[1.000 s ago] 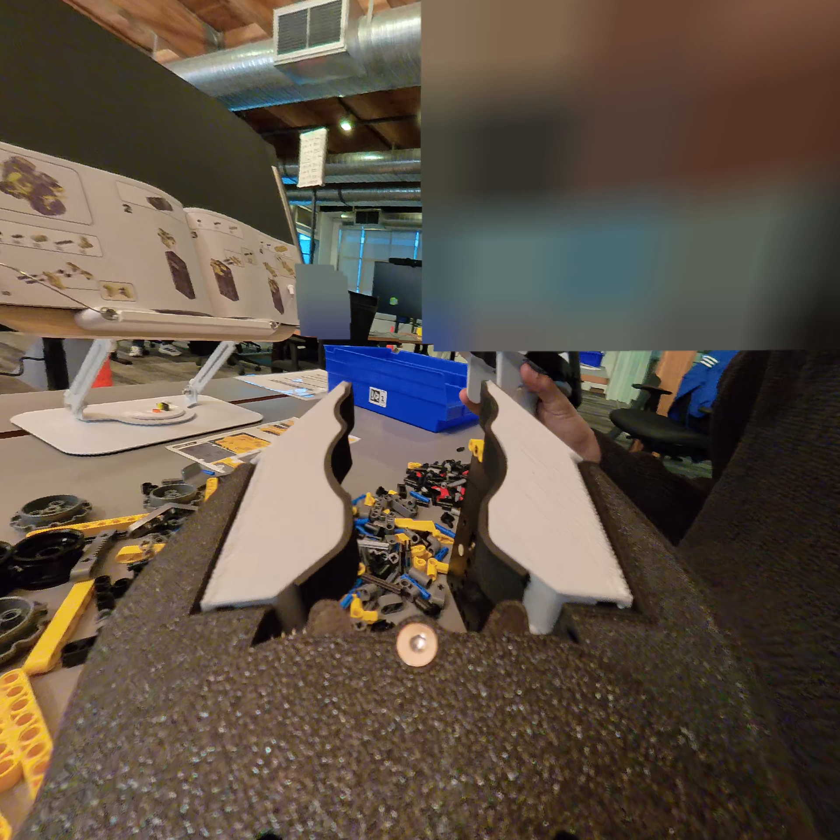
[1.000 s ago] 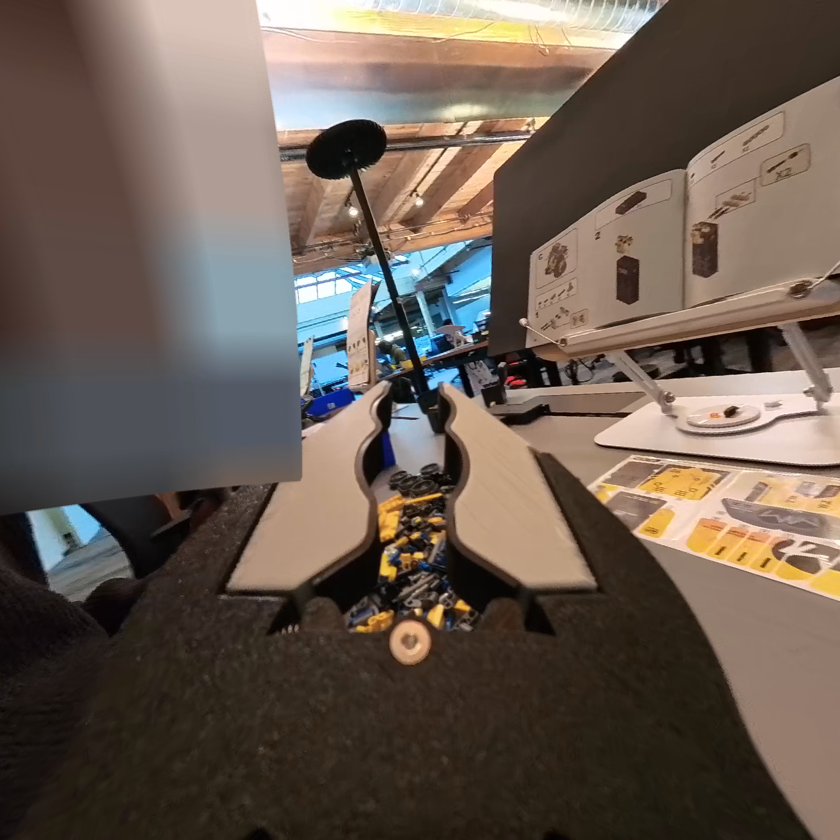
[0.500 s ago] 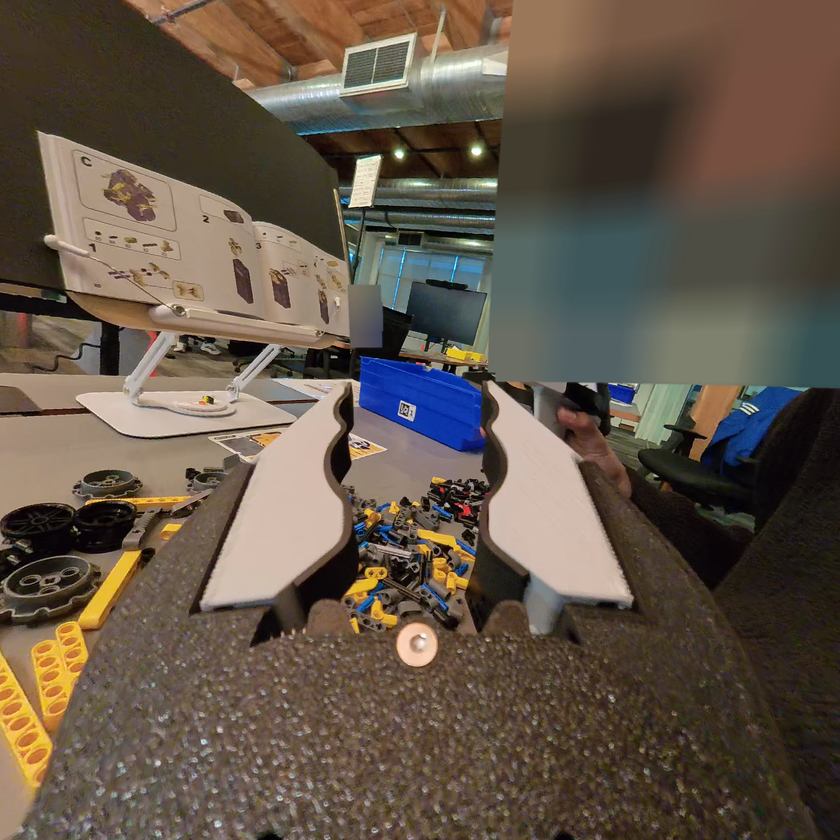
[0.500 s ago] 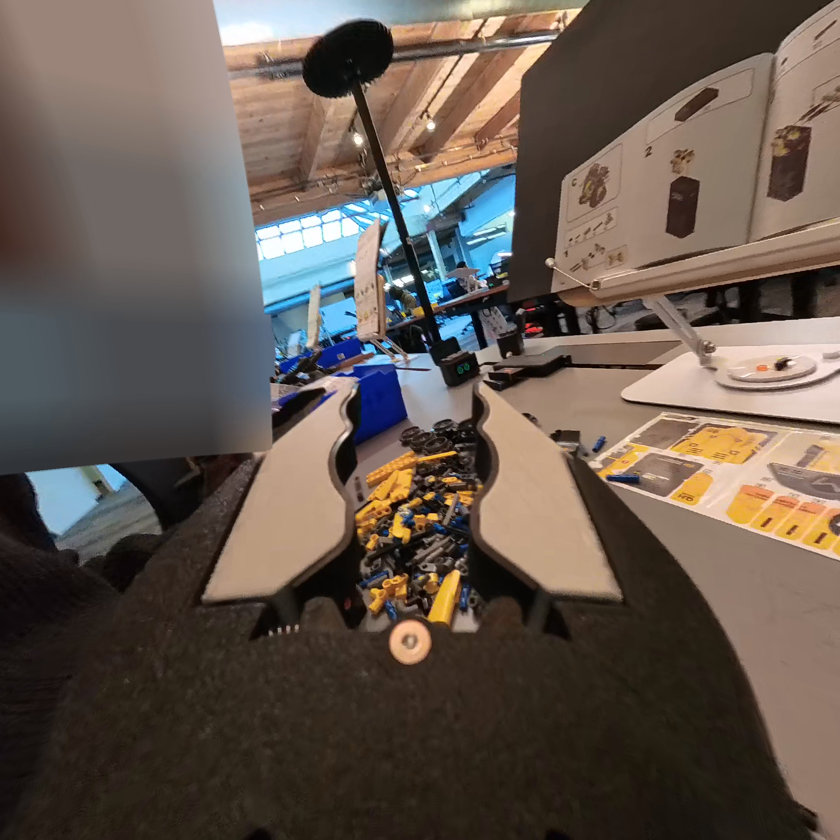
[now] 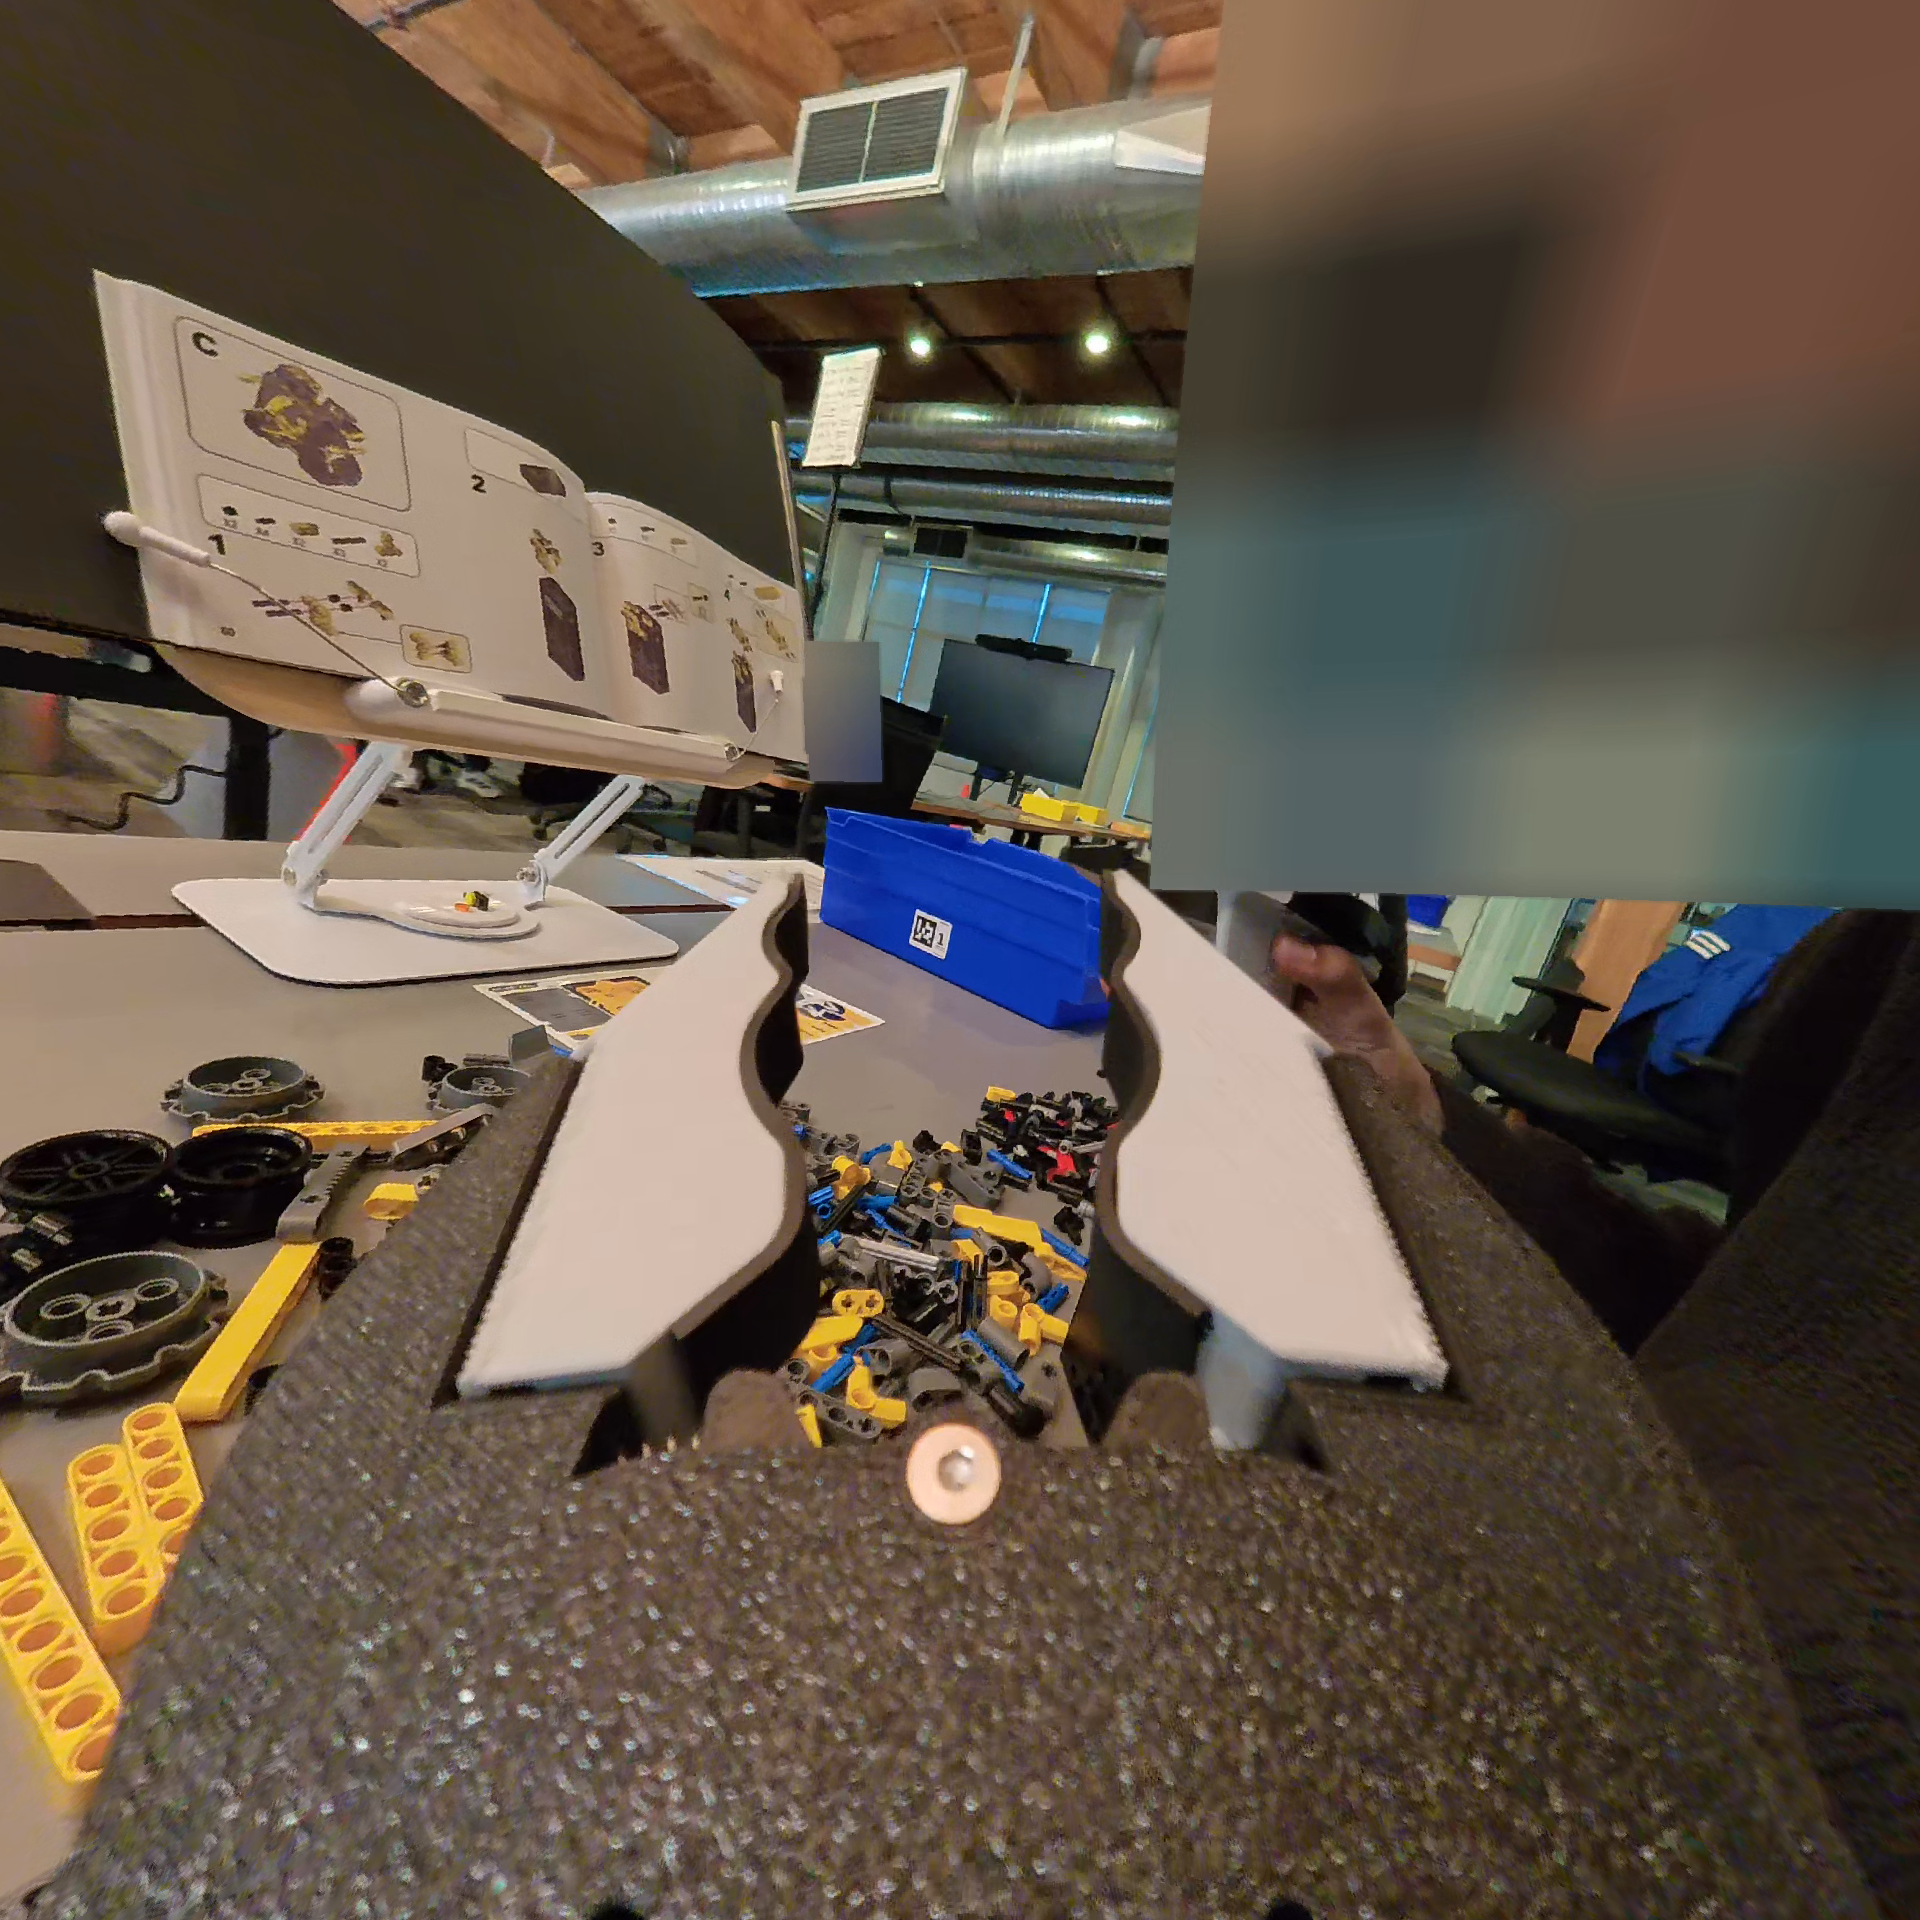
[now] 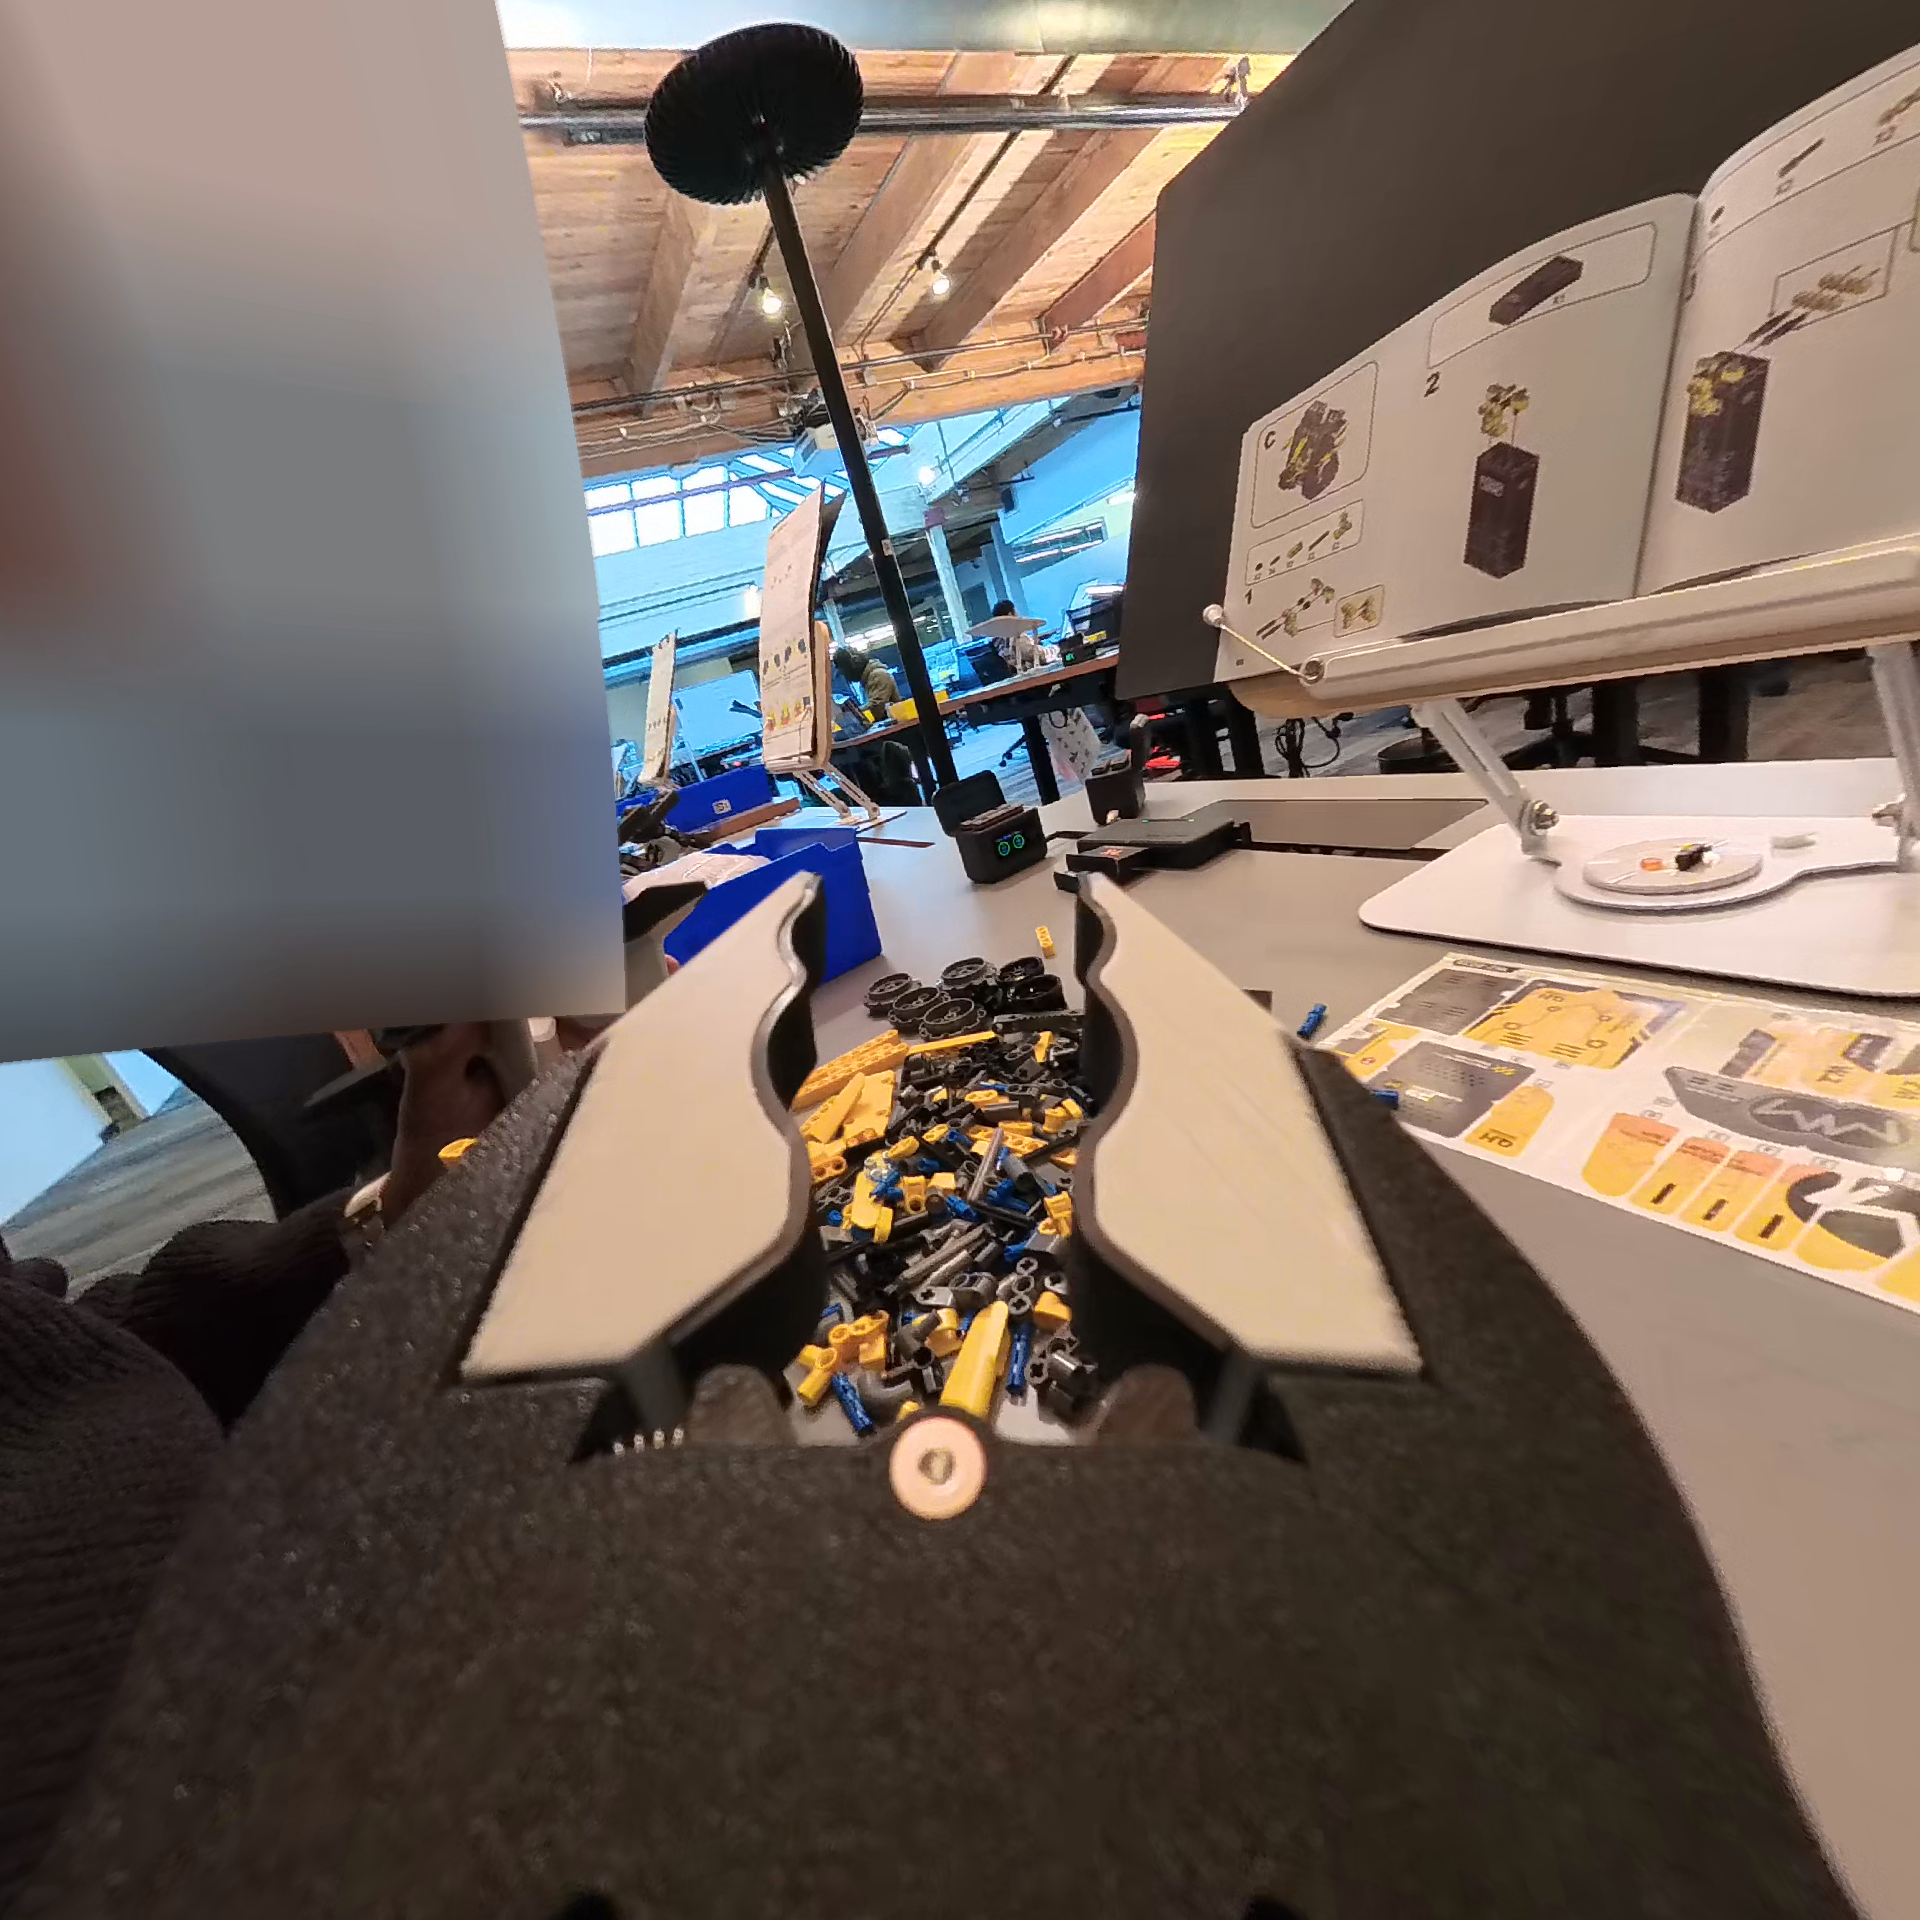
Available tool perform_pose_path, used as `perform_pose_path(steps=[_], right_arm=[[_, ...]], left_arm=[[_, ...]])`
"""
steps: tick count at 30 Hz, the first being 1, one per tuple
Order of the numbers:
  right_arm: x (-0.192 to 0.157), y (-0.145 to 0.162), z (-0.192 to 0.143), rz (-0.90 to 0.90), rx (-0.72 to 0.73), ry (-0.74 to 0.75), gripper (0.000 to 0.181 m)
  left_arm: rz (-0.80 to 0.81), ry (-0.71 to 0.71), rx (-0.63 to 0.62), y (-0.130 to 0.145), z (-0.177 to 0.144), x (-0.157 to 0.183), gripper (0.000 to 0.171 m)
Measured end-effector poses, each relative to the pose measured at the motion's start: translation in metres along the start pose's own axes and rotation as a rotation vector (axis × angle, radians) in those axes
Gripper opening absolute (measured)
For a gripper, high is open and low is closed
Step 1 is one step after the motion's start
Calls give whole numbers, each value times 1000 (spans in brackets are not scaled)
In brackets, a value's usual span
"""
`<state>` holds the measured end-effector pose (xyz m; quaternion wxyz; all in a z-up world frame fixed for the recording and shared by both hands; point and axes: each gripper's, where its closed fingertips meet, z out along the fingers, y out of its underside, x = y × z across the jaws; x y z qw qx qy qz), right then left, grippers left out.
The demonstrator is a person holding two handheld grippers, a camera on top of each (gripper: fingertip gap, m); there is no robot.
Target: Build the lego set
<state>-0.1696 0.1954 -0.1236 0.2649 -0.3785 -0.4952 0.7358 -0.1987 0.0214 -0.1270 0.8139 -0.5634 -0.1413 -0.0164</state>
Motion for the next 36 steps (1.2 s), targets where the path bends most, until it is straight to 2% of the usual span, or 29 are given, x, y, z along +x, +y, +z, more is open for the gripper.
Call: perform_pose_path(steps=[5, 11, 14, 19, 21, 23, 26, 29, 36], right_arm=[[-2, 5, 2, 19, -22, -15, 46], [-3, 9, 5, 4, -35, -10, 46], [-4, 10, 8, 3, -37, -9, 46], [-5, 11, 9, 4, -37, -8, 46], [-4, 11, 7, 2, -39, -5, 46], [-3, 11, 6, -1, -39, 0, 46], [-3, 11, 5, 1, -38, 2, 46], [-3, 11, 5, 3, -41, 4, 46], [1, 13, 6, -14, -59, 29, 46]], left_arm=[[44, 4, -22, 4, 2, 4, 55], [177, 34, -93, 17, 8, 19, 55], [171, 64, -127, 23, 10, 24, 55], [126, 37, -98, 17, 7, 16, 55], [99, -17, -96, 15, 6, 4, 55], [45, -126, -146, 19, 3, -19, 55], [-52, -235, -320, 36, -3, -50, 55], [-53, -397, -457, 49, -17, -82, 56], [11, -486, -517, 39, -27, -94, 56]])
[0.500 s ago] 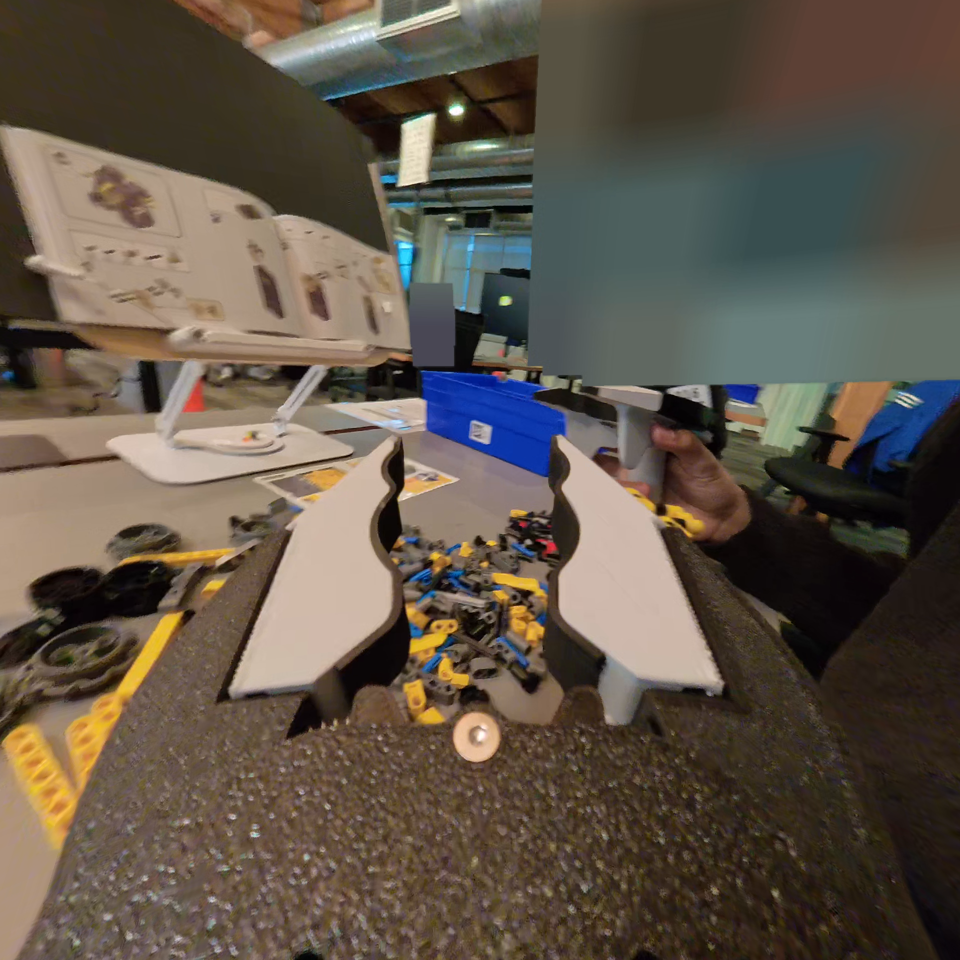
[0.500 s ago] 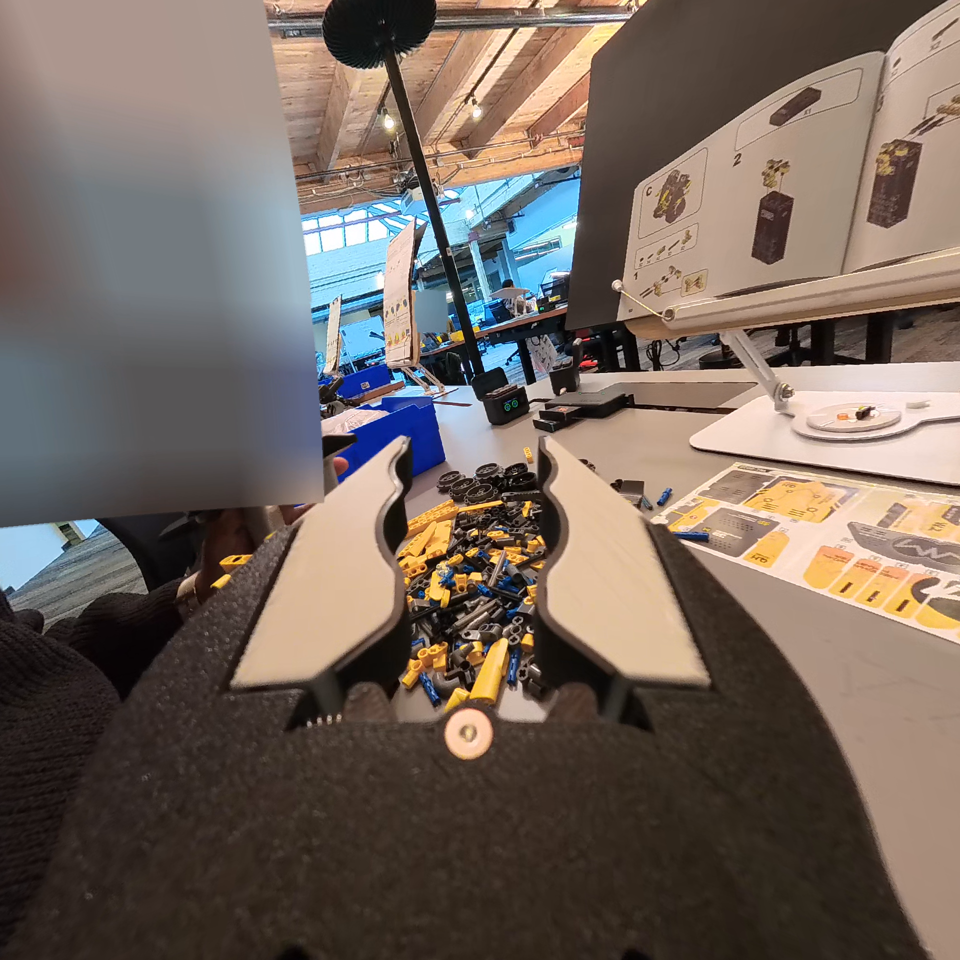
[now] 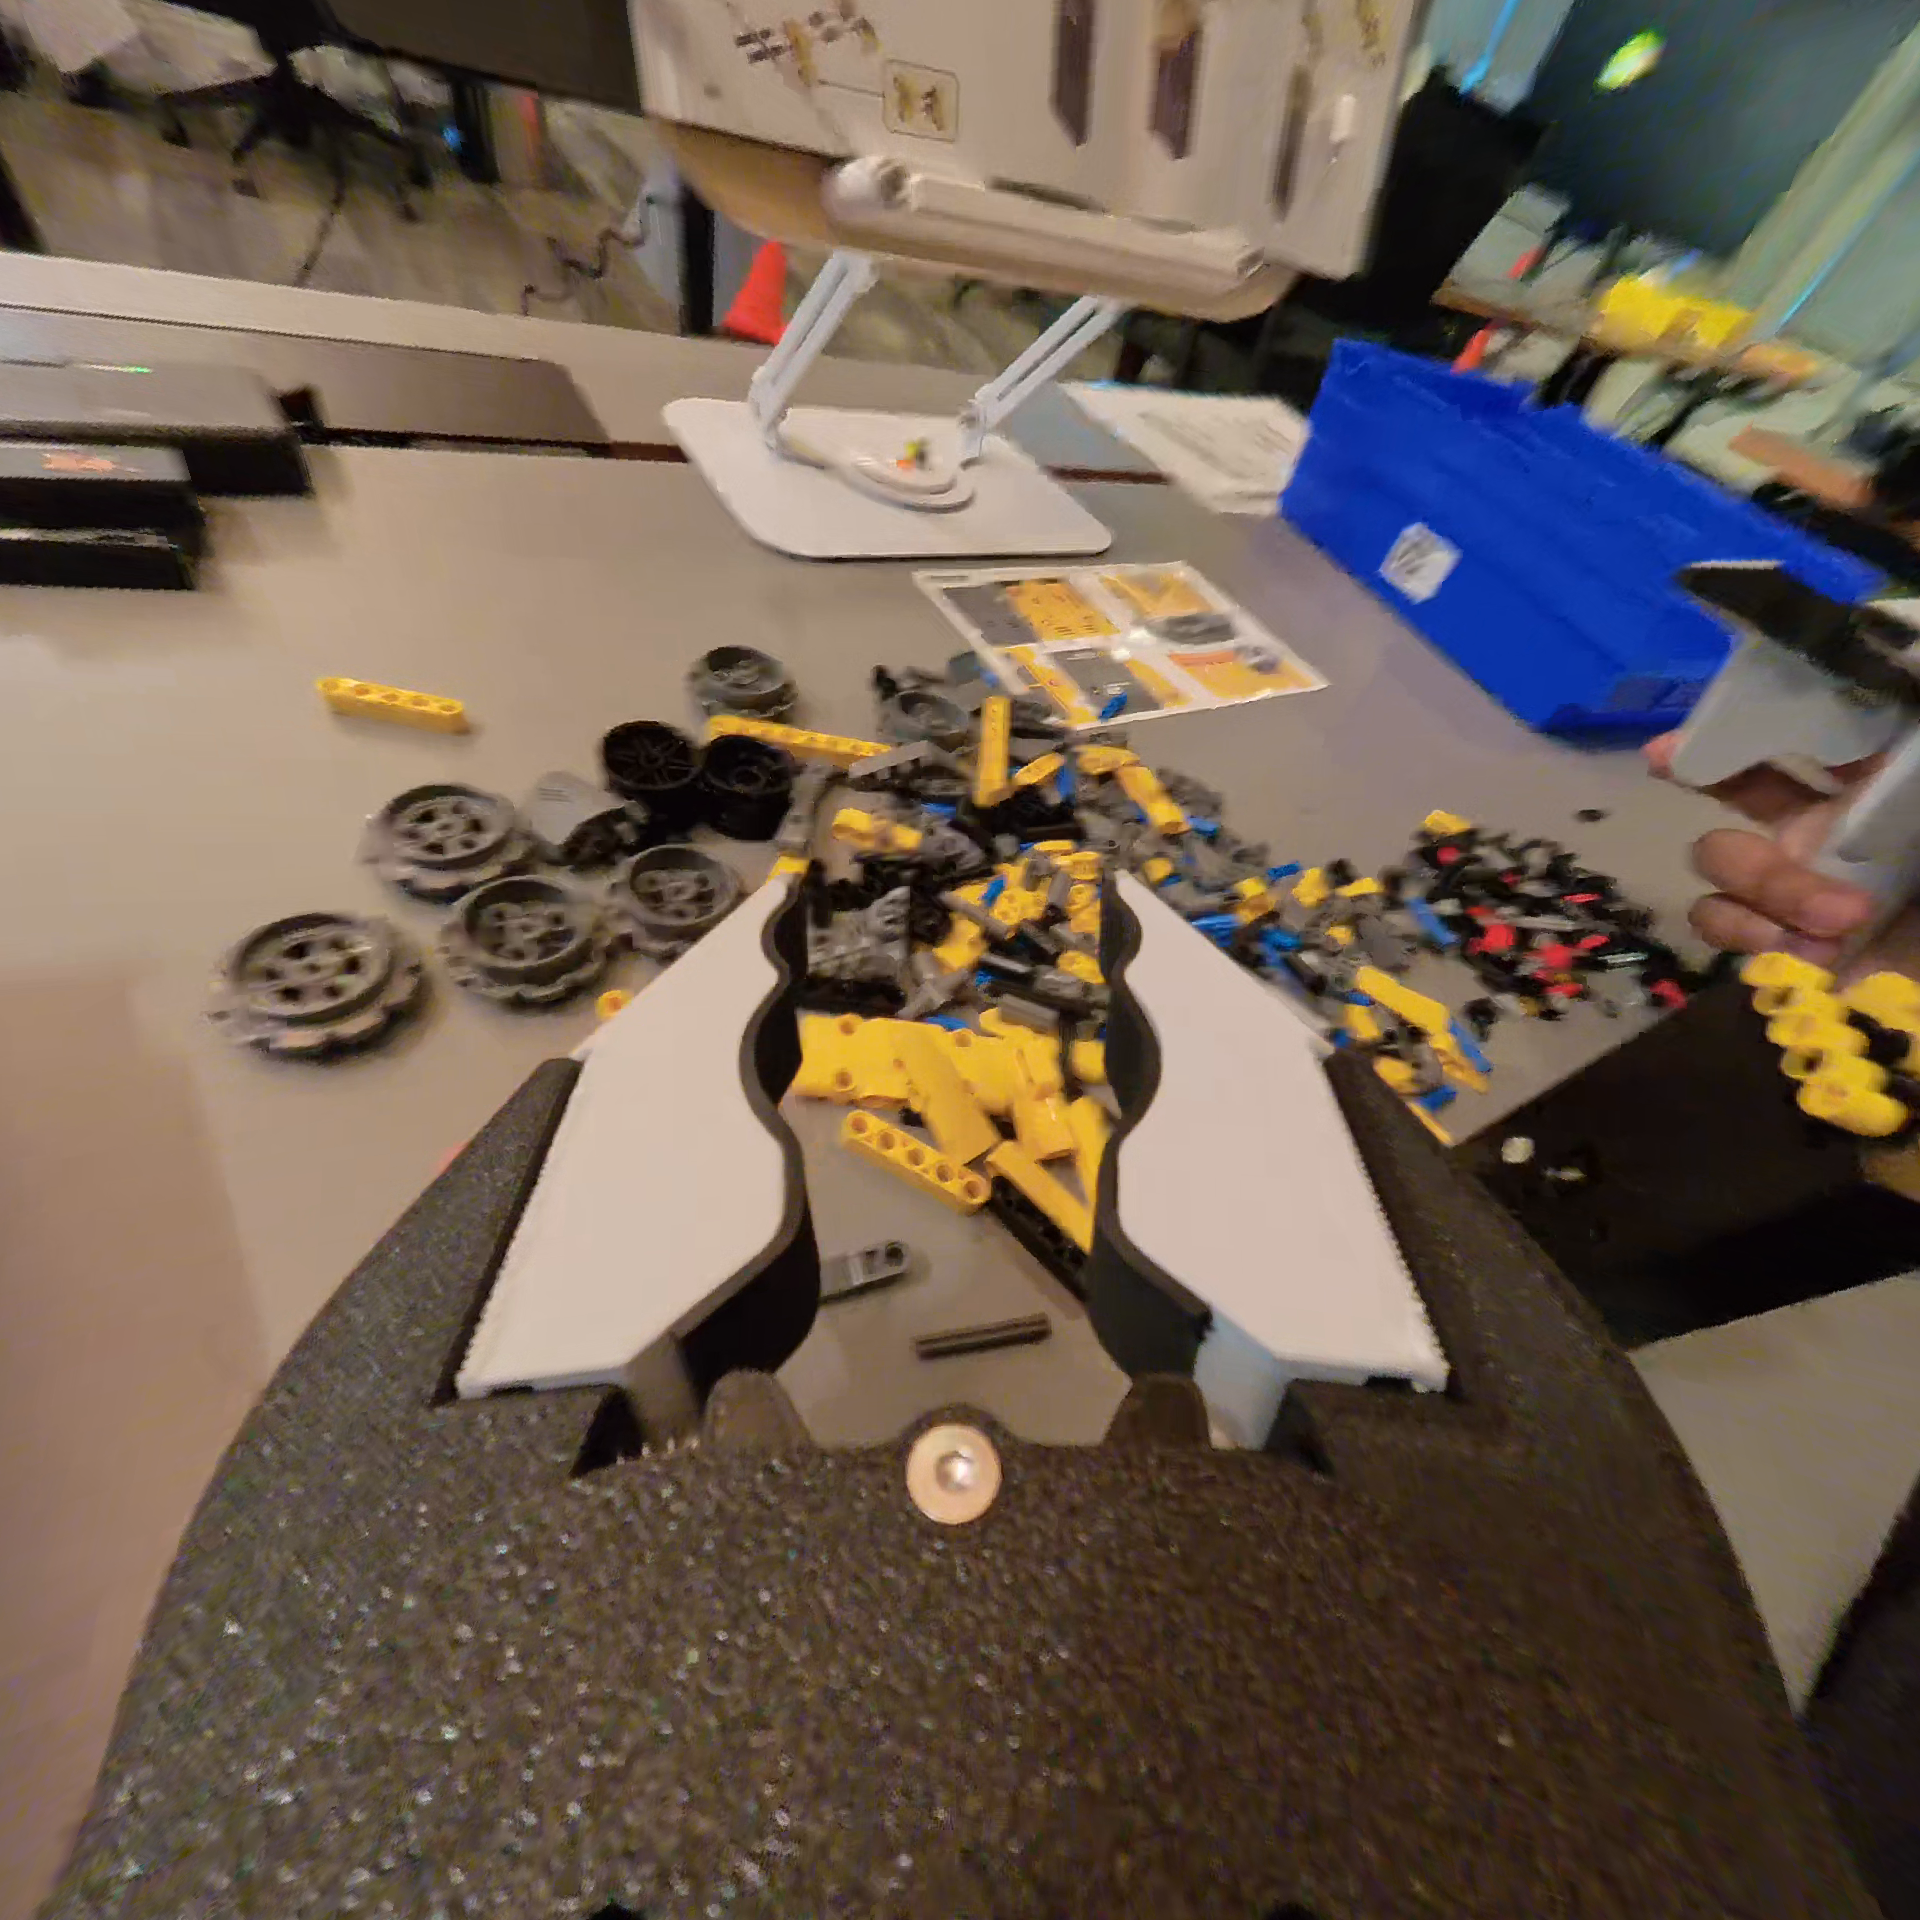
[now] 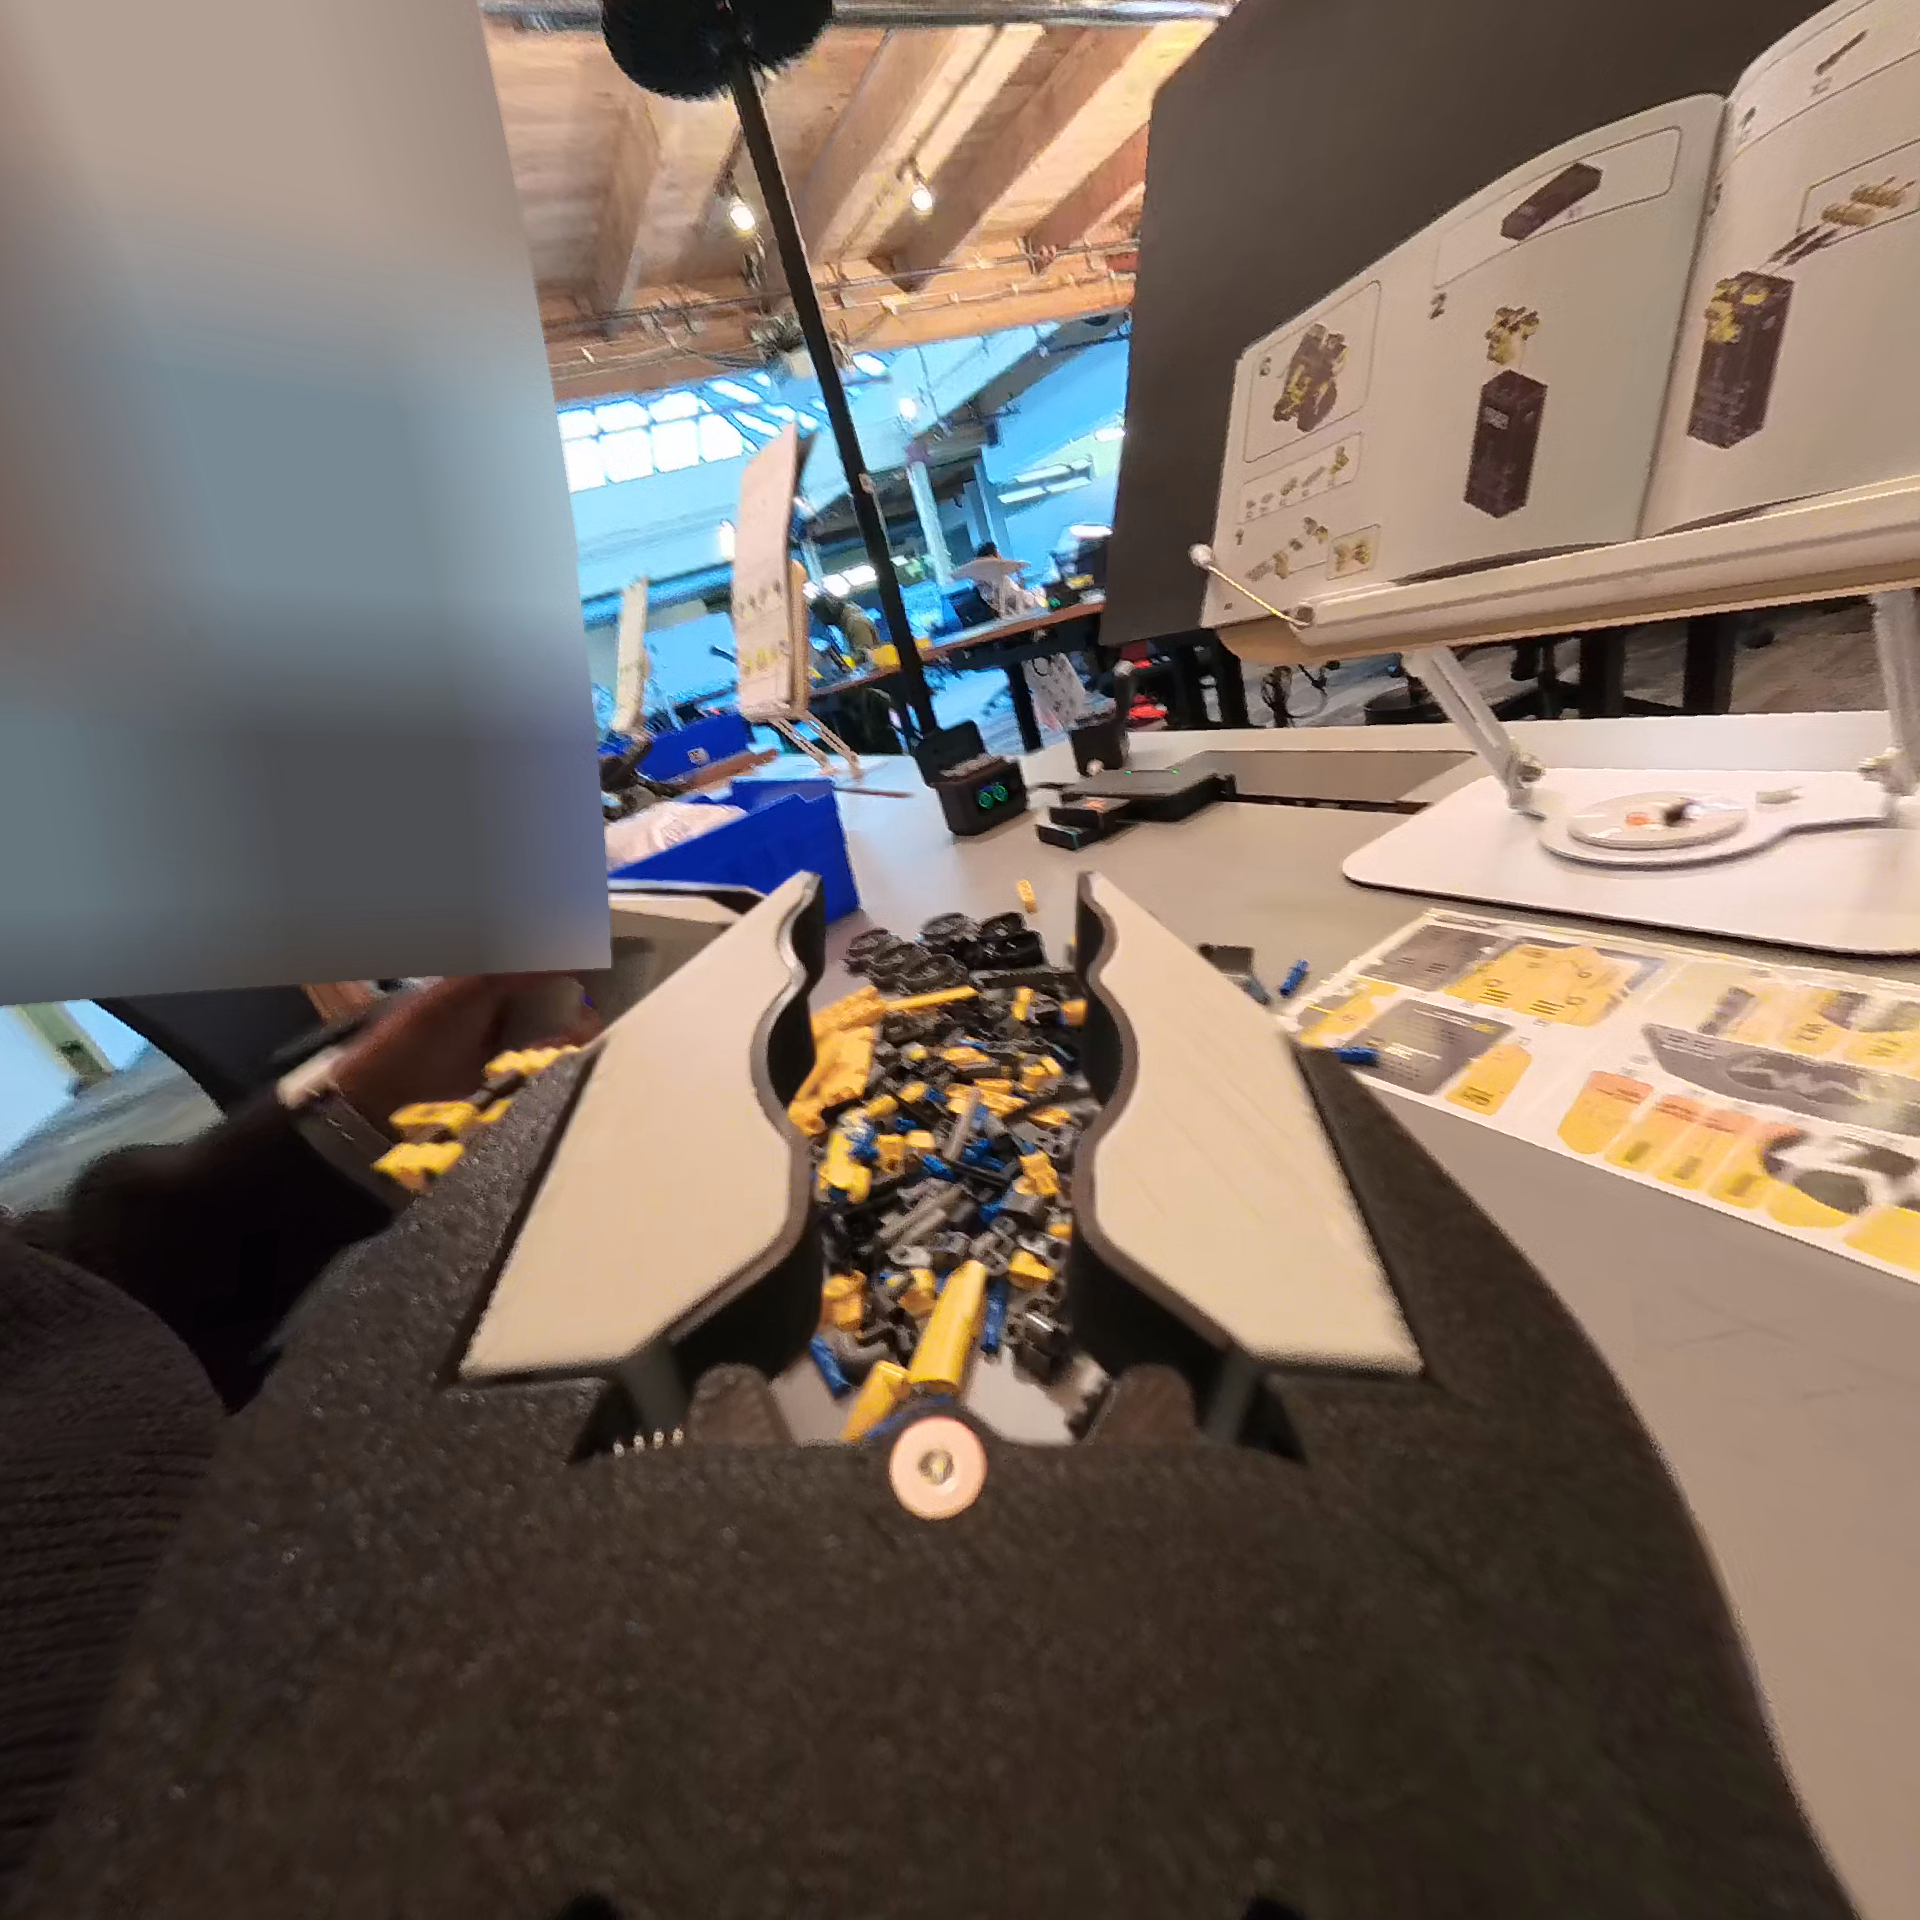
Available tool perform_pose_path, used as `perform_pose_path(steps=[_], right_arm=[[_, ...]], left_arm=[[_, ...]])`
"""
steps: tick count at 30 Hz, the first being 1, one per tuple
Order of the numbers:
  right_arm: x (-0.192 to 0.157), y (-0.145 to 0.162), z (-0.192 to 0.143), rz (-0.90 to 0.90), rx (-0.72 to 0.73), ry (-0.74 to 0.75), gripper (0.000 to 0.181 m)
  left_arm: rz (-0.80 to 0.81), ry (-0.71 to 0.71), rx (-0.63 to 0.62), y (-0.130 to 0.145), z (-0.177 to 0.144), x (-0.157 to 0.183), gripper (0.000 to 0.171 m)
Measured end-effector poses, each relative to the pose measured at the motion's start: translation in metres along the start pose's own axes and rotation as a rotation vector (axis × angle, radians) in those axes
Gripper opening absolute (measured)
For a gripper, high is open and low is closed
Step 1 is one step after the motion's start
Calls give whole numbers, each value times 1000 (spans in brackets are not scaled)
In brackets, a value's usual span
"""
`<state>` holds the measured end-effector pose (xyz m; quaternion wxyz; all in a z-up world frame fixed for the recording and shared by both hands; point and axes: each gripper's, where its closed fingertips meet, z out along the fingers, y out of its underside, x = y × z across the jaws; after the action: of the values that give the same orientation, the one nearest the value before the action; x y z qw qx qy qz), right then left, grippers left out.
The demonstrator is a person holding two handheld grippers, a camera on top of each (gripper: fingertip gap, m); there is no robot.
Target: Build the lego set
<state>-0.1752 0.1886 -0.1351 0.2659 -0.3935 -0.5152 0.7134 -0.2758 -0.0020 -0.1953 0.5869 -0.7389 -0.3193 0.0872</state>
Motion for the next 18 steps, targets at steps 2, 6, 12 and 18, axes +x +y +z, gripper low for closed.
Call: perform_pose_path(steps=[2, 6, 12, 18], right_arm=[[12, 4, 0, -21, -48, 56, 47], [56, 30, -10, -81, -303, 224, 62], [128, 40, -27, -255, -538, 482, 80], [170, 65, -13, -228, -746, 469, 80]], left_arm=[[58, -115, -49, -1, -3, -18, 56], [174, -266, -88, -19, -5, -48, 56], [225, -318, -263, -9, 15, -77, 56], [160, -379, -312, -4, 36, -114, 57]])
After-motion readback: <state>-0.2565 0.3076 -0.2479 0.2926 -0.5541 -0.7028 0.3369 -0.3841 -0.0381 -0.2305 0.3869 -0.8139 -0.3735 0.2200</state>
